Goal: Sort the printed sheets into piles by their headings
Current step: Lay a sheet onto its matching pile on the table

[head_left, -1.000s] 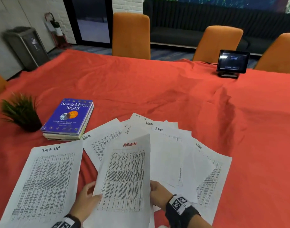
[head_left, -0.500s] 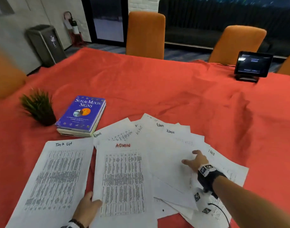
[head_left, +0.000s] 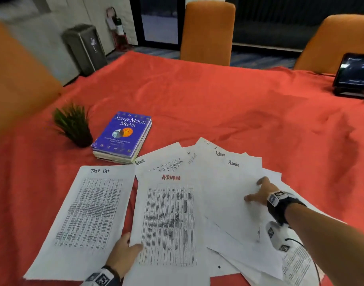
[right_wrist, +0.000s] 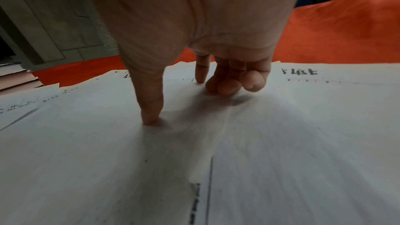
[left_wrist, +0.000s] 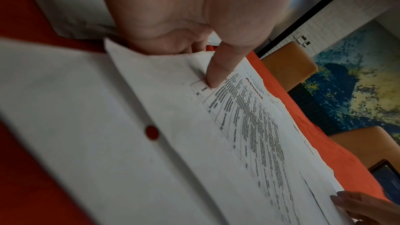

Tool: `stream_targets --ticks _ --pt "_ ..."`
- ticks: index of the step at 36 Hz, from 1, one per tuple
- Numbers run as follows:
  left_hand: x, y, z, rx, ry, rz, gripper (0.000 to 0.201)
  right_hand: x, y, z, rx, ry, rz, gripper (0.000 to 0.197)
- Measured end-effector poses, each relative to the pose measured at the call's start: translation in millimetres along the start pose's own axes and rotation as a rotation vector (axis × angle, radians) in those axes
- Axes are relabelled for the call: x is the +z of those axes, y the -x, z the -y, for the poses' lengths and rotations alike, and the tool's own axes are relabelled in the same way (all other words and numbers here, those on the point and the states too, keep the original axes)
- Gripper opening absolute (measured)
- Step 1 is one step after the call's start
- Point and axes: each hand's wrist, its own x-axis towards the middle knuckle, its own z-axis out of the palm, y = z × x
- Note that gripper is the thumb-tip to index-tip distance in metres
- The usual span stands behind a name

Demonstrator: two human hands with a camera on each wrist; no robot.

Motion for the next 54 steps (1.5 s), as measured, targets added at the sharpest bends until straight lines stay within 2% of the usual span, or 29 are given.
stream_targets --ticks 7,11,14,20,22,25,28,30,33,35,37,42,45,46,48,51,54 --pt "-0.1 -2.2 -1.5 -0.006 0.023 0.001 0.016 -3.7 3.1 2.5 -0.036 0.166 -0.107 0.094" --pt "-0.7 -2.9 2.6 0.006 0.020 0.003 0.016 -3.1 -1.4 3.6 -0.068 0.098 -0.061 0.098" --pt "-0.7 -3.4 3.2 0.006 0.021 -0.002 0.015 -3.2 -2.1 4.9 -0.089 0.079 -0.020 0.090" --pt "1.5 -2.9 1.6 0.009 0.020 -0.006 0.015 -2.4 -2.1 3.8 -0.108 0.160 -0.045 0.084" --pt "3.0 -2.8 0.9 0.014 0.019 -0.013 0.015 -4.3 -1.6 6.6 -0.109 0.220 -0.027 0.074" --pt "3.7 -3.0 1.2 0.003 0.018 -0.024 0.015 -3.8 0.7 9.8 -0.133 0.293 0.019 0.045" --pt "4.5 -3.5 1.4 -0.012 0.023 -0.034 0.014 -3.1 6.2 13.9 -0.164 0.237 0.030 0.037" --pt "5.2 -3.7 -0.3 -0.016 0.027 -0.036 0.013 -7.2 13.6 18.8 -0.193 0.063 -0.006 0.034" --pt "7.7 -5.0 -3.0 -0.030 0.034 -0.047 0.013 -20.8 40.5 34.2 -0.269 -0.133 -0.162 0.030" --pt "11.1 -6.4 -6.0 -0.028 0.047 -0.065 0.013 -28.2 71.8 52.7 -0.355 -0.137 -0.260 0.026" --pt "14.4 -6.9 -9.6 -0.032 0.064 -0.070 0.014 -29.2 112.2 73.9 -0.481 -0.065 -0.285 0.031" --pt "24.1 -12.5 -10.0 -0.014 0.089 -0.095 0.010 8.0 213.1 112.7 -0.893 0.383 -0.126 0.036" --pt "26.7 -7.6 -17.2 -0.025 0.218 -0.072 0.009 47.9 242.6 123.3 -1.008 0.596 0.013 0.045" --pt "28.3 -8.8 -17.4 -0.044 0.270 -0.070 0.003 61.2 248.2 125.1 -1.024 0.655 0.047 0.048" --pt "25.9 -8.7 -20.0 -0.045 0.338 -0.034 0.036 85.4 257.2 130.6 -1.003 0.691 0.141 0.046" --pt "24.7 -7.0 -20.5 -0.102 0.449 0.018 0.038 113.5 262.6 138.7 -0.922 0.707 0.278 0.029" --pt "25.9 -1.9 -27.2 -0.125 0.560 0.055 0.039 125.6 263.9 142.8 -0.857 0.706 0.344 0.027"
